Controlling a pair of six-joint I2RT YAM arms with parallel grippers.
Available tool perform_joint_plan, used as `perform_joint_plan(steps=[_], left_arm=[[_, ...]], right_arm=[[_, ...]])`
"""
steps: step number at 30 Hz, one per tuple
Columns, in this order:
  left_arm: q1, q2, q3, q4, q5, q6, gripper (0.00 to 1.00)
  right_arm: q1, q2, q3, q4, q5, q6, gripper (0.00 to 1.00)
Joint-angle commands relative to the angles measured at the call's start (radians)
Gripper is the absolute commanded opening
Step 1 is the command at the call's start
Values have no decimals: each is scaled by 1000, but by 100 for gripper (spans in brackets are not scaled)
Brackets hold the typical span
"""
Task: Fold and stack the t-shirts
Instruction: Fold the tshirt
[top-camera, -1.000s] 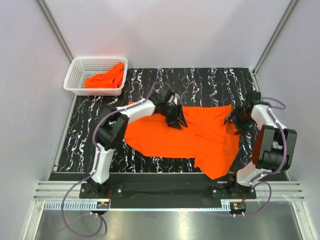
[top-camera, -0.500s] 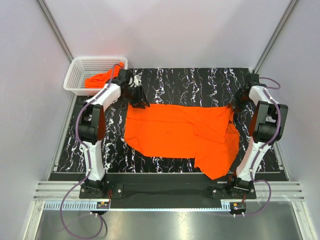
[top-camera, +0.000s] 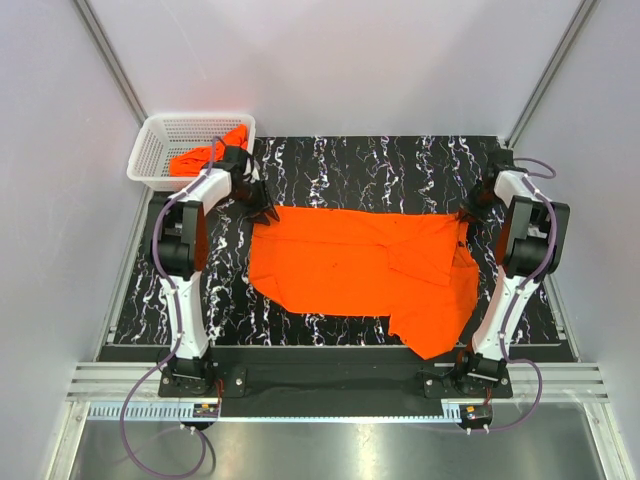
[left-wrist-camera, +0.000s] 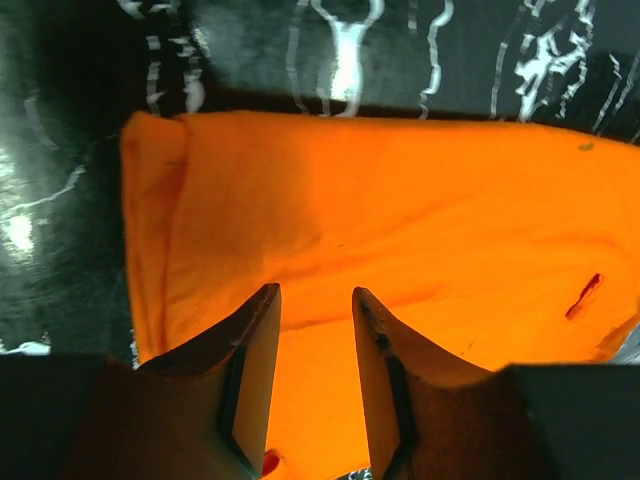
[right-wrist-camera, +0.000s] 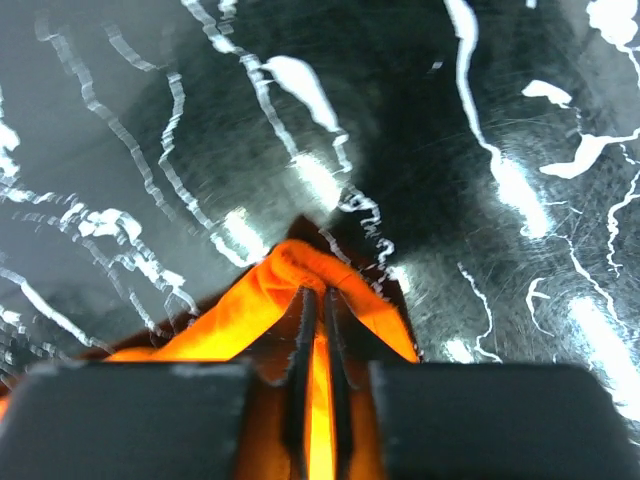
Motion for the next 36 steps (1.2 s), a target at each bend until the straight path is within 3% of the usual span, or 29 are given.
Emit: perform_joint_plan(steps=[1, 6, 13, 22, 25, 26, 28, 29, 33, 36], left_arm=[[31, 22, -12, -10, -50, -35, 39], [48, 56, 2, -10, -85, -53, 39], [48, 76, 55, -10, -131, -64, 39], [42, 90, 166, -20, -136, -32, 41], [30, 35, 158, -25, -142, -15, 47], [18, -51, 128, -25, -144, -3, 50], [4, -76, 97, -28, -154, 8, 51], [-5, -126, 78, -30, -162, 11, 51], [-47, -235, -32, -30, -208, 25, 53], [-65, -294, -90, -30, -216, 14, 54]], right_arm=[[-8, 13, 20, 4, 94, 60, 8], [-24, 49, 46, 19, 155, 129, 1], [-22, 95, 97, 56, 194, 284, 0], [-22, 233, 279, 61, 65, 269, 0], [-21, 265, 359, -5, 54, 226, 9], [-21, 286, 469, -95, 59, 188, 30], [-19, 286, 489, -149, 66, 154, 35], [-19, 279, 518, -175, 79, 140, 44], [-19, 195, 491, -218, 123, 89, 64], [-17, 116, 436, -220, 109, 81, 72]])
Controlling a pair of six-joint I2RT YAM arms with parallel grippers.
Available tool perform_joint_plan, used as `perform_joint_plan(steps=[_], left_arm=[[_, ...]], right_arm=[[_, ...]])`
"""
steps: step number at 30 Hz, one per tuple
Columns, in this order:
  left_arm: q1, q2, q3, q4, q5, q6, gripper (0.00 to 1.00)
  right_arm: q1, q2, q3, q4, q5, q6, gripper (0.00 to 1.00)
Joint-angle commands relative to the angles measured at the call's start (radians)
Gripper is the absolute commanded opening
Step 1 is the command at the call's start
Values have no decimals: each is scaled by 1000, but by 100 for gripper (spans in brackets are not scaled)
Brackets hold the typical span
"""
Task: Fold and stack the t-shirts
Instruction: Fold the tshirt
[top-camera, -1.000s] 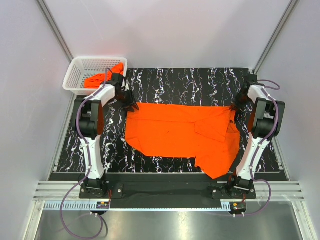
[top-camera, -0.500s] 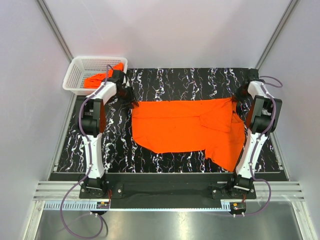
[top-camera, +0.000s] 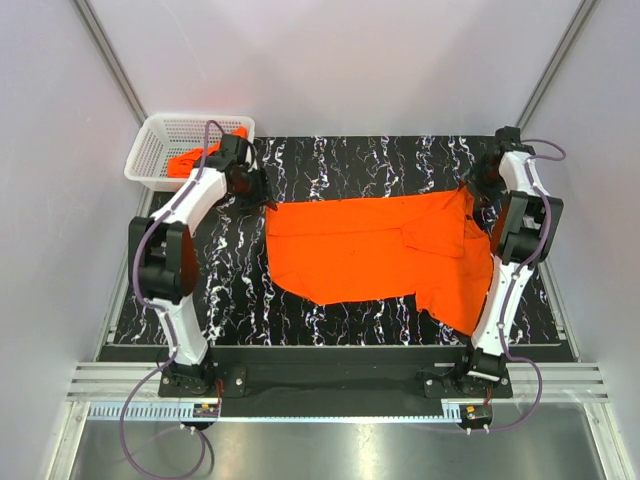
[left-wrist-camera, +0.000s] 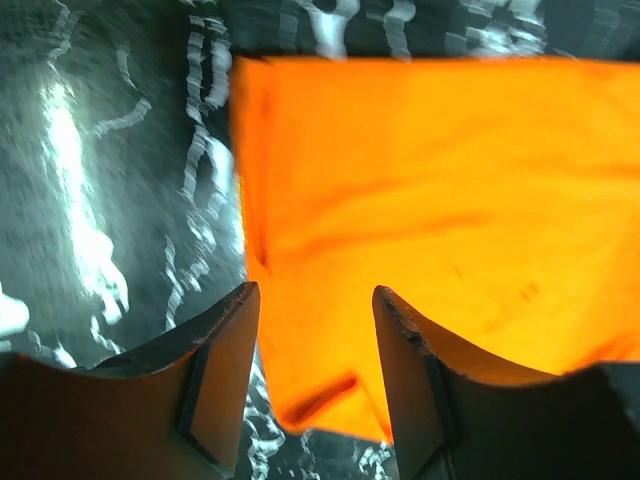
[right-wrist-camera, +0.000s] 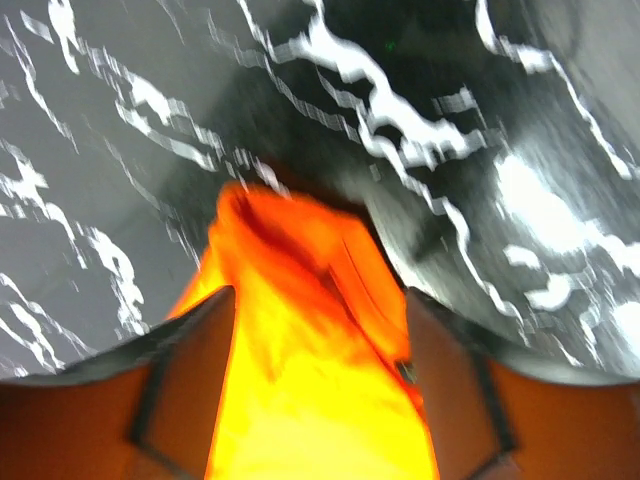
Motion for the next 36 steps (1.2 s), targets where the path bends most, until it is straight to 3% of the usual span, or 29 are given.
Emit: perform_joint_plan(steps=[1, 6, 16, 22, 28, 36], left_arm=[[-31, -109, -57, 17, -41, 6, 54], [-95, -202, -148, 20, -53, -13, 52], [-410, -186, -217, 58, -208, -154, 53], [-427, -104, -273, 110, -211, -172, 44], [-427, -113, -408, 238, -159, -166, 42], [-430, -276, -602, 232, -184, -267, 41]], right_arm=[[1, -166, -30, -65, 17, -54, 77], [30, -304, -174, -68, -59, -61, 80], [258, -759, -658, -51, -194, -80, 81], [260, -1000, -837, -59, -237, -77, 81], [260, -1131, -938, -100, -234, -113, 82], [259, -1180, -1006, -100, -242, -133, 82]])
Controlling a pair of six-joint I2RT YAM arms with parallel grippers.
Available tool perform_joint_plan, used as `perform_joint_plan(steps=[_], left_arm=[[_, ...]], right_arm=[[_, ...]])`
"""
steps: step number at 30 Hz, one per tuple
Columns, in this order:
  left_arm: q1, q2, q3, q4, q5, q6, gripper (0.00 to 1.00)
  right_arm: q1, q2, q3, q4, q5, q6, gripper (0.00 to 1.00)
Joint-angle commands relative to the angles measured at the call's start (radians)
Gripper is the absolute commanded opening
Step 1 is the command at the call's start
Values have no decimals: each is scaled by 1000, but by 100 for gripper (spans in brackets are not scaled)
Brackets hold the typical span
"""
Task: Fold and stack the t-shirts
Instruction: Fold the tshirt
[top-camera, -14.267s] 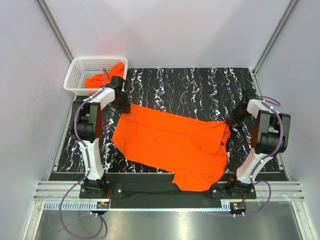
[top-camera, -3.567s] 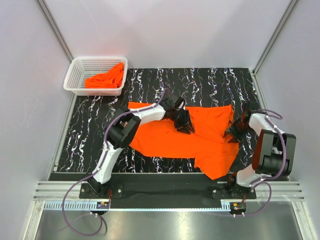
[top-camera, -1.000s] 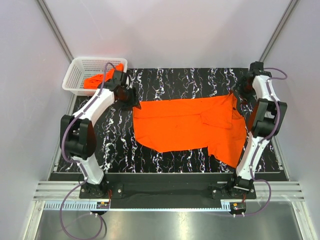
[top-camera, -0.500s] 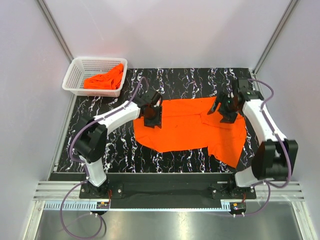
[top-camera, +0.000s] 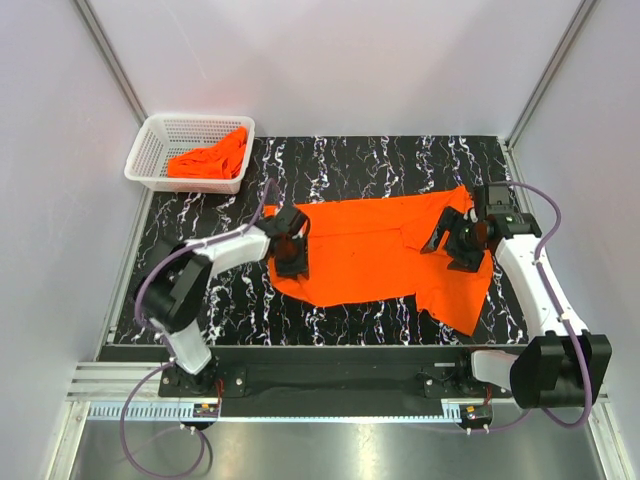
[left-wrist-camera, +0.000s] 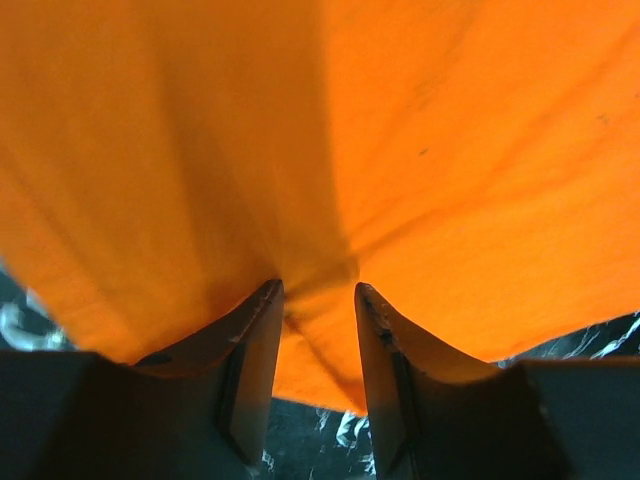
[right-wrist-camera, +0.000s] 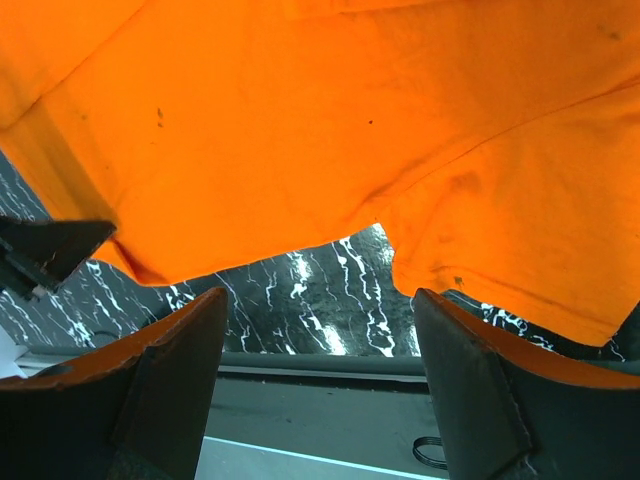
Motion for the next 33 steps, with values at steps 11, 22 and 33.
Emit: perform_joint_plan(steps=[11, 22, 33], left_arm=[[-18, -669, -344, -159, -118, -229, 48], [56, -55, 232, -152, -160, -31, 13], [218, 317, 585, -156, -134, 7, 3]], right_arm=[[0, 119, 52, 85, -18, -6, 83], [0, 502, 274, 158, 186, 28, 52], [-9, 784, 500, 178, 191, 13, 22]])
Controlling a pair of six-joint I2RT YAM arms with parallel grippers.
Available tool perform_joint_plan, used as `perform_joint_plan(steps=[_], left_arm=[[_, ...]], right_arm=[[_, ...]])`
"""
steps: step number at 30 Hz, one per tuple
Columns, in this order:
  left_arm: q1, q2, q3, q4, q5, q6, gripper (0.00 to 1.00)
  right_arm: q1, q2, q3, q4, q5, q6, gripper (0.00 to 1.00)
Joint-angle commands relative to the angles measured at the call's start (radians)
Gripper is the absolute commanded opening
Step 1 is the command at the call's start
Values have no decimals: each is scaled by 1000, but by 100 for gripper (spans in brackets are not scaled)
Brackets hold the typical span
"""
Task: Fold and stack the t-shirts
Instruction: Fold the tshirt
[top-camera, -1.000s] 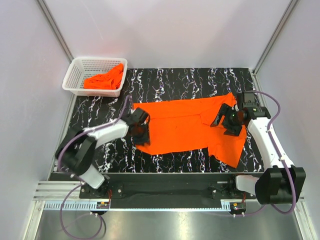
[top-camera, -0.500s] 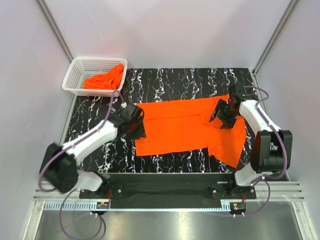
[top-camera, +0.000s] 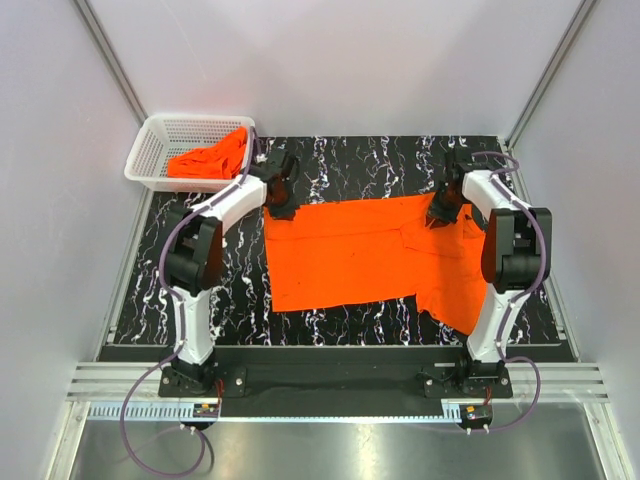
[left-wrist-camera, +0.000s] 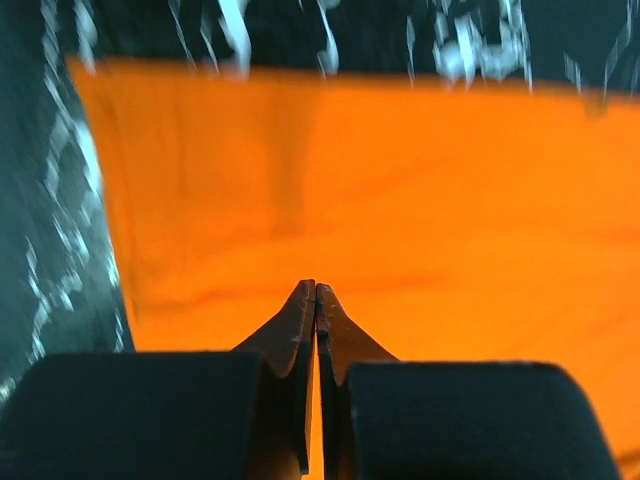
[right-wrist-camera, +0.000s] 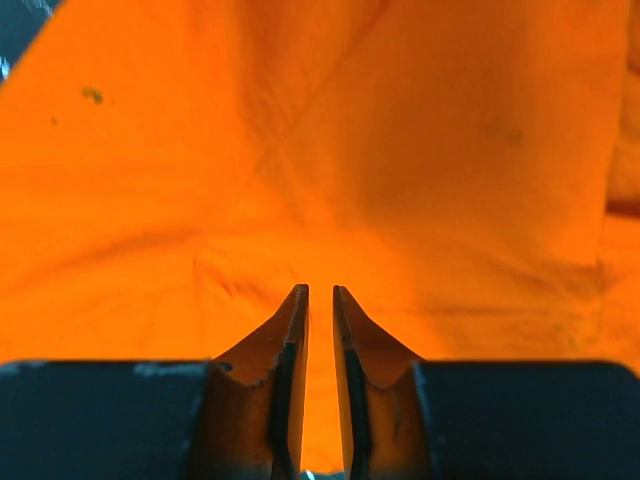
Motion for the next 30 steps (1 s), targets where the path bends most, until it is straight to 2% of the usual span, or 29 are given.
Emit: perform_joint_plan(steps=[1, 6, 14, 23, 26, 28, 30], left_arm=[[38, 85, 111, 2, 12, 18, 3], [95, 218, 206, 2, 94, 9, 2], [162, 353, 358, 2, 141, 18, 4], [210, 403, 525, 11, 141, 95, 10], [210, 346, 534, 10, 148, 145, 15], [207, 300, 513, 10, 145, 173, 23], [201, 217, 470, 10, 142, 184, 28]], right_arm=[[-6, 53, 76, 23, 6, -6, 22], [-6, 136, 120, 35, -6, -17, 21], [-5, 274, 243, 43, -95, -5, 21], [-5, 393, 450, 9, -218, 51, 24], [-6, 341, 463, -34, -186, 49, 32], [-8, 299, 456, -78, -142, 35, 43], [-11, 216, 421, -108, -108, 23, 50]])
